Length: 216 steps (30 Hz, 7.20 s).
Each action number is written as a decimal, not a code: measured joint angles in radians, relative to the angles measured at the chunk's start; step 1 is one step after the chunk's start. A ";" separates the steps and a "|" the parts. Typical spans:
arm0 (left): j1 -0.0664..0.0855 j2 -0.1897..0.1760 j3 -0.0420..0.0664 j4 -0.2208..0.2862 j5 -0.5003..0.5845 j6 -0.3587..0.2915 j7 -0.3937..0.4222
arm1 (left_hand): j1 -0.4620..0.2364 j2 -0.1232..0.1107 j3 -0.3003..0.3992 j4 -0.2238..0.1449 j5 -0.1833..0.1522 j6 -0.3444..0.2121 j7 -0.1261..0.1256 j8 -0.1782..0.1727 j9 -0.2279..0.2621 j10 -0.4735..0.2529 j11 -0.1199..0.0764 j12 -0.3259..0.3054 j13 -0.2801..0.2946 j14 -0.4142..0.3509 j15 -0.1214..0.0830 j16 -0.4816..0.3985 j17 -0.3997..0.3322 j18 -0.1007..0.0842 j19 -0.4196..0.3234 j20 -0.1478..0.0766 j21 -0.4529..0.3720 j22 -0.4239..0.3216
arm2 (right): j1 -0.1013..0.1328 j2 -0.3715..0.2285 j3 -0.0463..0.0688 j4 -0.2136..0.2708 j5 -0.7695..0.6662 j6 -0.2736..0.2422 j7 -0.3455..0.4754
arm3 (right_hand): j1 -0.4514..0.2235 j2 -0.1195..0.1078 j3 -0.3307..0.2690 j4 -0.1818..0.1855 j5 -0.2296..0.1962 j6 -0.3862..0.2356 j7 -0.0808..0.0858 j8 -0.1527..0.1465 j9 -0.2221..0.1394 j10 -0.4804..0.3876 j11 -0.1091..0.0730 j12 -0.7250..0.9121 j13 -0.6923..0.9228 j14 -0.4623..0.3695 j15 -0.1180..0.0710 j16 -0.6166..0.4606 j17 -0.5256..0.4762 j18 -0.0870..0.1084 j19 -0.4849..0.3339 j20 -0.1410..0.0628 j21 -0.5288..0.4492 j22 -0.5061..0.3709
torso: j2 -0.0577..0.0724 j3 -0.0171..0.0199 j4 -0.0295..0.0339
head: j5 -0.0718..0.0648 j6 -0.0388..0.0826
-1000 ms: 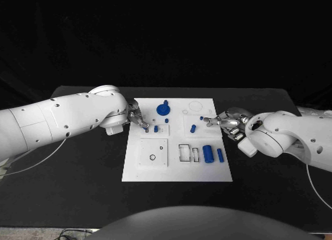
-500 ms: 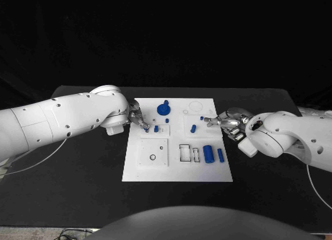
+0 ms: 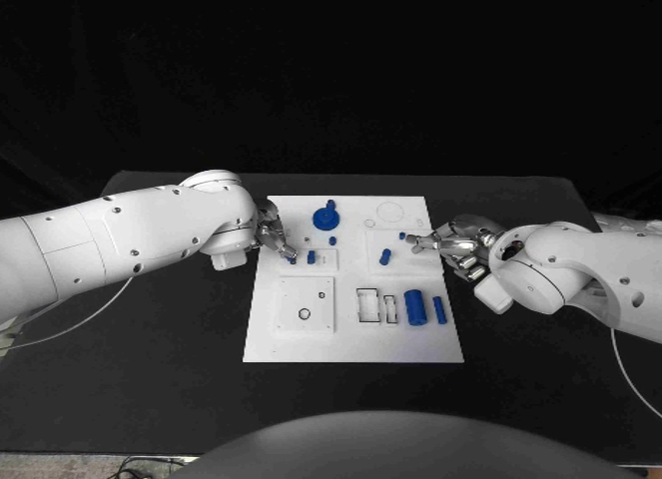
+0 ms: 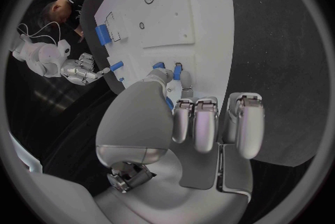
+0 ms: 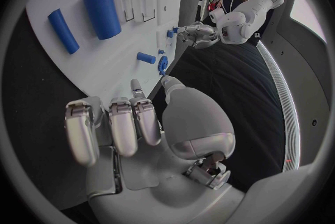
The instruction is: Assemble the parts on the task board
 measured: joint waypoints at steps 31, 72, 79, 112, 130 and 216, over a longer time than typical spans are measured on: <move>0.000 0.005 0.000 0.001 0.001 0.017 -0.009 | 0.002 0.002 0.004 0.002 -0.020 -0.002 0.002 -0.004 -0.001 0.000 0.000 0.000 0.000 0.000 0.000 0.000 0.000 0.000 0.000 0.000 0.000 0.000 | 0.000 -0.001 0.000 0.001 0.000 0.000 0.000 | 0.000 0.000 0.000 0.000 0.000 0.000 0.000 0.000 0.000 0.000 0.000 0.000 0.000 0.000 0.000 0.000 0.001 0.000 0.000 0.000 0.000 0.000 | 0.000 -0.0001 -0.0004 | -0.002 0.000; -0.001 -0.007 -0.001 0.005 0.015 -0.019 0.008 | -0.328 0.001 -0.176 0.010 -0.442 0.007 0.014 -0.005 -0.017 0.000 0.007 0.000 0.000 0.000 0.007 0.000 0.000 0.000 0.000 0.000 0.000 0.000 | 0.000 -0.002 0.000 0.001 -0.001 -0.001 -0.001 | 0.004 -0.004 -0.003 -0.003 0.000 0.000 0.000 0.000 0.000 0.000 0.000 0.000 0.000 0.000 0.000 0.000 0.000 0.000 0.000 0.000 0.000 0.000 | 0.000 0.0002 -0.0001 | -0.002 0.000; -0.001 -0.050 0.003 0.049 0.016 -0.103 0.042 | -0.421 -0.036 -0.214 0.012 -0.615 0.013 0.009 0.015 0.007 0.000 0.007 0.000 0.000 0.000 0.007 0.000 0.000 0.000 0.000 0.000 0.000 0.000 | 0.000 -0.003 0.000 0.002 -0.001 -0.013 0.005 | 0.004 -0.004 -0.003 -0.003 0.000 0.000 0.000 0.001 0.000 0.000 0.000 0.000 0.000 0.000 0.000 0.000 0.000 0.000 0.000 0.000 0.000 0.000 | 0.000 0.0002 0.0006 | -0.002 0.000; -0.077 -0.068 0.000 0.063 0.252 -0.716 0.786 | 0.100 -0.029 -0.033 0.006 -0.414 0.025 0.095 -0.310 -0.439 -0.437 0.088 -1.210 -0.870 0.000 0.071 0.000 0.000 0.000 0.003 0.047 0.000 0.000 | 0.001 0.018 0.000 0.017 0.041 -0.183 0.301 | 0.057 0.004 -0.014 -0.011 0.000 0.014 -0.006 0.043 0.013 0.000 0.000 0.000 0.000 0.000 0.000 0.000 0.000 0.000 0.000 0.000 0.000 0.000 | 0.000 -0.0016 0.0016 | 0.014 0.016; -0.092 0.025 0.000 -0.031 -0.294 -0.673 0.848 | 0.180 -0.041 0.054 0.004 -0.721 0.154 0.064 -0.418 -0.695 -0.332 0.103 -1.436 -1.193 0.000 0.079 0.000 0.000 0.000 0.003 0.054 0.000 0.000 | 0.001 0.010 0.000 0.015 0.045 -0.167 0.295 | 0.057 0.004 -0.014 -0.011 0.000 0.014 -0.006 0.047 0.012 0.000 0.000 0.000 0.000 0.000 0.000 0.000 0.000 0.000 0.000 0.000 0.000 0.001 | 0.001 0.0005 -0.0016 | 0.007 0.016; -0.101 0.159 -0.001 -0.212 -0.649 -0.349 0.720 | 0.296 -0.028 0.142 0.002 -0.790 0.175 0.050 -0.418 -0.802 -0.377 0.066 -1.503 -1.246 0.000 0.050 0.000 0.000 0.000 0.004 0.061 0.000 0.000 | -0.001 0.019 0.000 0.008 0.046 -0.127 0.245 | 0.057 0.004 -0.022 -0.003 0.004 0.014 -0.006 0.046 0.012 0.000 0.000 0.000 0.001 0.000 0.000 0.000 0.000 0.000 0.000 0.000 0.000 0.000 | 0.000 0.0004 -0.0004 | 0.001 0.000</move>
